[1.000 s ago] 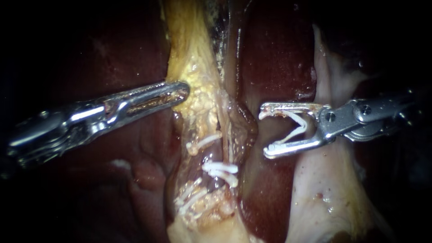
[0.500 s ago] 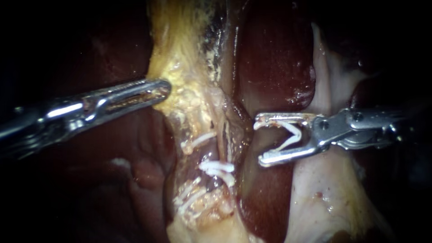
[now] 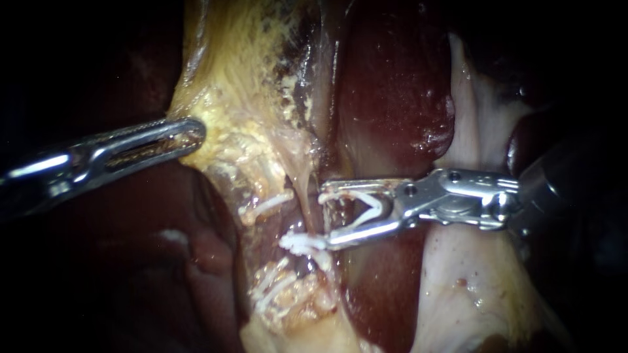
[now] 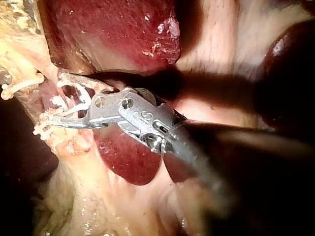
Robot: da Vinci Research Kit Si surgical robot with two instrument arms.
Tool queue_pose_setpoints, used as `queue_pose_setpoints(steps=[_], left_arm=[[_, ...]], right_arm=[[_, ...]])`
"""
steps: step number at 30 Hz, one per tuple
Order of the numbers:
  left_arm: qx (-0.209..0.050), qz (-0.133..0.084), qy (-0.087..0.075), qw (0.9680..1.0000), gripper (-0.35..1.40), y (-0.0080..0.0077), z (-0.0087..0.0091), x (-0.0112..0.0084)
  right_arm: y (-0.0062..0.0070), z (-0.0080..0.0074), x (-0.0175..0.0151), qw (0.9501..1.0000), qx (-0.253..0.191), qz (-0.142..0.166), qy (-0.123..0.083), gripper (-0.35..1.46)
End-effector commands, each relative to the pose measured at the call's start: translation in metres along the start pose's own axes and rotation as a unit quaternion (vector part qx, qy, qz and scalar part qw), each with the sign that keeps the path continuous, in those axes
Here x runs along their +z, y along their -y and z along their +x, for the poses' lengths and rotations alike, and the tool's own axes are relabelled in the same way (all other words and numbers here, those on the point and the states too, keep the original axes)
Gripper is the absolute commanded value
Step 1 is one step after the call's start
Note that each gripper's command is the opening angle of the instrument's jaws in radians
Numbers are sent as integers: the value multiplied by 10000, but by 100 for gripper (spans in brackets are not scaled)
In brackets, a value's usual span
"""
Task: Clipping third clip right tube
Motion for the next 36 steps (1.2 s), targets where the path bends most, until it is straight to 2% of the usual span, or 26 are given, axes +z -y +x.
queue_pose_setpoints(steps=[1, 6, 14, 19, 24, 26, 30, 36], left_arm=[[-1, -8, 0, 10000, -35, 2, 0, -1], [-14, -12, 29, 10000, -35, 8, -2, -5], [-26, -30, 48, 10000, -35, 13, -5, -8], [-26, -29, 48, 10000, -35, 13, -5, -8], [-25, -26, 46, 10000, -35, 12, -5, -9], [-25, -24, 45, 10000, -35, 11, -5, -8], [-23, -20, 44, 10000, -35, 8, -5, -8], [-21, -15, 42, 10000, -35, 4, -5, -7]], right_arm=[[-2, -1, 3, 10000, 29, -19, 10, 59], [-14, -6, 17, 9999, 50, -88, 135, 58], [-21, -7, 30, 9997, 138, -58, 171, 58], [-19, -2, 35, 9986, 435, 273, -131, 57], [-11, 6, 31, 9948, 702, 642, -377, 55], [-6, 9, 30, 9915, 881, 831, -480, 53], [3, 12, 31, 9856, 1152, 1124, -512, 50], [8, 13, 34, 9809, 1278, 1374, -511, 47]])
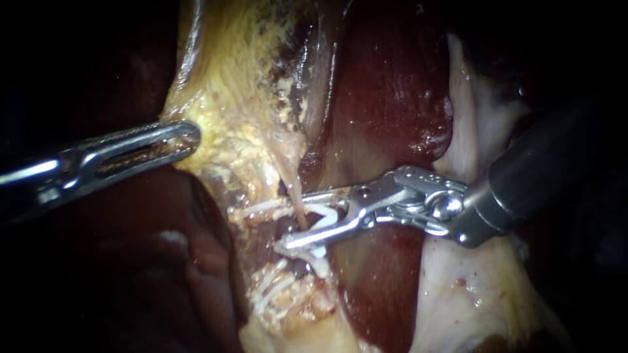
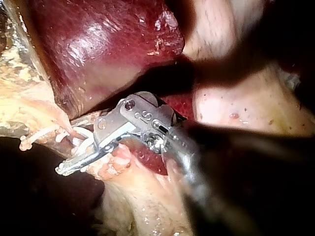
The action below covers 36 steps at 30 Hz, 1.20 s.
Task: Clipping third clip right tube
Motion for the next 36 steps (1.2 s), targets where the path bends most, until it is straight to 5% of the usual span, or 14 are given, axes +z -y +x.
queue_pose_setpoints(steps=[1, 25, 27, 30, 36], left_arm=[[-2, 2, -1, 10000, -35, -1, 1, 0], [-1, -1, 1, 10000, -35, -2, 1, 3], [-1, -2, 2, 10000, -35, -2, 1, 3], [-1, -2, 2, 10000, -35, -2, 1, 3], [-1, -2, 2, 10000, -35, -2, 1, 3]], right_arm=[[0, 0, 1, 10000, 28, 26, -16, 47], [-2, 26, 8, 9992, 292, 10, -273, 37], [-2, 25, 5, 9988, 410, 18, -270, 23], [0, 23, -3, 9975, 646, 21, -288, -35], [-4, 22, -11, 9969, 740, -113, -251, -35]])
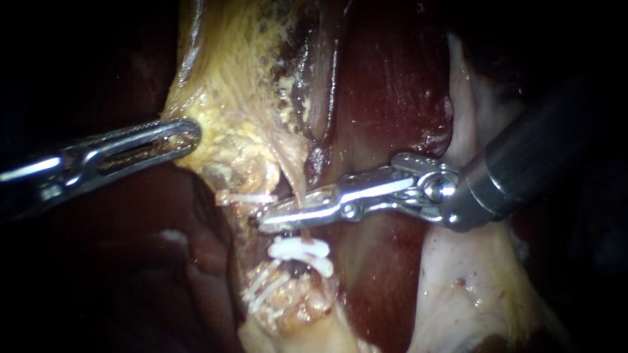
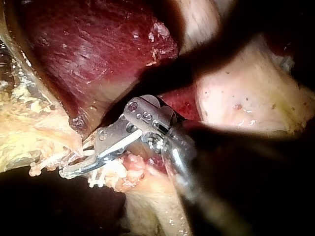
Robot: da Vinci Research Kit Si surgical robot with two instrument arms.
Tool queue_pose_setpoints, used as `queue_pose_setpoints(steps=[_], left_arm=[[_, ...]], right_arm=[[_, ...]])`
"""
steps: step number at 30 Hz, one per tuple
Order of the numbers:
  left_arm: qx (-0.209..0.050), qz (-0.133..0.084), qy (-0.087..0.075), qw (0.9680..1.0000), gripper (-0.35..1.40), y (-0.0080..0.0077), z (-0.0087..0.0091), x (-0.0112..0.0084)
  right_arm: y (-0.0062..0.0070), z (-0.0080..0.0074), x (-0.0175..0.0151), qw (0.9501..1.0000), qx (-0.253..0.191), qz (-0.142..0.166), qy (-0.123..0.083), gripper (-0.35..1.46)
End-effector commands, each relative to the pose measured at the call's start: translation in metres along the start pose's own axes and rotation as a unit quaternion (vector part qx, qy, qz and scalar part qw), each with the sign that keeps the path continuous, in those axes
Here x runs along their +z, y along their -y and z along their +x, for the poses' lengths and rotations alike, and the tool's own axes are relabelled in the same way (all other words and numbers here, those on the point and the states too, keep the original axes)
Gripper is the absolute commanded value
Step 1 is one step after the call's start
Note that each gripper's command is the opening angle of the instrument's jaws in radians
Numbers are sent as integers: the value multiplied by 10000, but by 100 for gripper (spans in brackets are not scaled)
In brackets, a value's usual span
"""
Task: Clipping third clip right tube
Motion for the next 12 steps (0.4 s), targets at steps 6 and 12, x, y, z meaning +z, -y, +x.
queue_pose_setpoints(steps=[6, 12], left_arm=[[-1, -2, 1, 10000, -35, 0, 0, 0], [-2, -4, 1, 10000, -35, 1, 0, 1]], right_arm=[[0, -4, 2, 10000, 14, -17, 32, -35], [1, -4, 2, 10000, 13, -16, 34, -35]])
